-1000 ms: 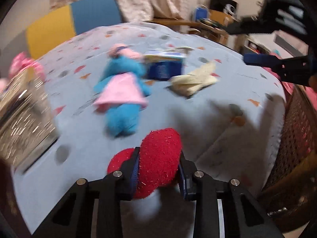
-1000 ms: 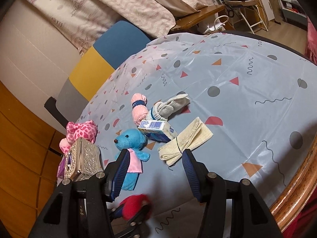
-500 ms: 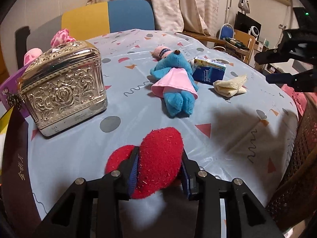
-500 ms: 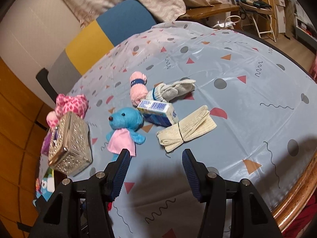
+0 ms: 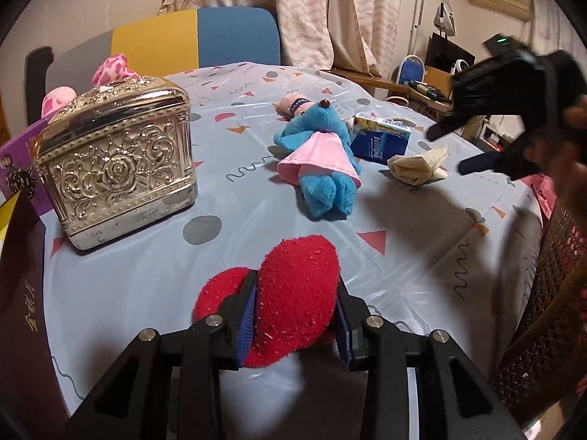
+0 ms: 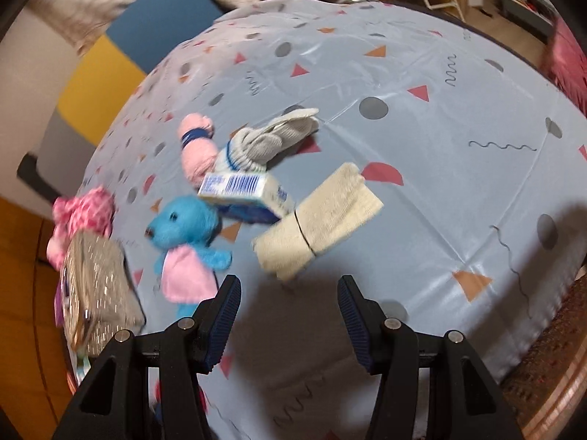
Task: Organize soft objects
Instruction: 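Grasp the beige mesh roll on the table with the right tool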
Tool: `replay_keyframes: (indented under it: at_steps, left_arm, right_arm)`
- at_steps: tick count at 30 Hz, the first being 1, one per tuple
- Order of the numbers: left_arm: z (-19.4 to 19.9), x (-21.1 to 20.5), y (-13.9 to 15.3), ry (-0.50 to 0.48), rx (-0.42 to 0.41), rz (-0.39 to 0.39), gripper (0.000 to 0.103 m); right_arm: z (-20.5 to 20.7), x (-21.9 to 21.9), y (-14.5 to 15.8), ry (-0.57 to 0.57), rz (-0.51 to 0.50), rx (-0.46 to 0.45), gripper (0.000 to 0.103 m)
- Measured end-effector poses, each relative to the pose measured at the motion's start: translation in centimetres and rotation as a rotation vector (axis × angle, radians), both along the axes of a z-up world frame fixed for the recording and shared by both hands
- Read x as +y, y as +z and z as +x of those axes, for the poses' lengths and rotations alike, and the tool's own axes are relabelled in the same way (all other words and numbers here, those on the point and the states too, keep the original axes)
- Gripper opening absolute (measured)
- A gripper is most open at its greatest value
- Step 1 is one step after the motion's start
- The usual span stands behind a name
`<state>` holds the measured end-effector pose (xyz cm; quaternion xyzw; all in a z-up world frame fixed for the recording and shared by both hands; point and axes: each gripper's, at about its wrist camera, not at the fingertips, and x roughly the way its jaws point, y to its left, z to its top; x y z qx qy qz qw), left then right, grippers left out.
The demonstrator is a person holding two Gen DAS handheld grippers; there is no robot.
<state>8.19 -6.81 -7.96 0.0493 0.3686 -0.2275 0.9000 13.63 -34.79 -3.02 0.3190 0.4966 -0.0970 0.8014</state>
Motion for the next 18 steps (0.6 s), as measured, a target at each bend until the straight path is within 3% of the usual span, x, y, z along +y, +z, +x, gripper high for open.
replay_keyframes:
  at_steps: [8,13,15,16,18]
  left_arm:
    - [0.1,0.4,-0.1,0.002,0.011,-0.033,0.038]
    - [0.0,0.4,-0.1,0.006,0.013,-0.039,0.038]
    - [0.0,0.4,-0.1,0.006,0.014,-0.040,0.038]
    - [0.0,0.4,-0.1,0.006,0.015,-0.040,0.038]
    - [0.0,0.4,0.0,0.006,0.017,-0.040,0.038]
  right_arm:
    - [5.1,-0.8,-2.8,-0.083,-0.049,0.098,0.060]
    - [6.1,-0.4,-3.6,-0.050,-0.121,0.130,0.060]
    - [6.4,0.3,-3.7,-0.012,-0.174,0.148,0.055]
    - [6.5,0.8,-3.6,0.010,-0.216,0.164,0.047]
    - [6.2,1.5,-3.5,0.048,-0.223,0.170,0.044]
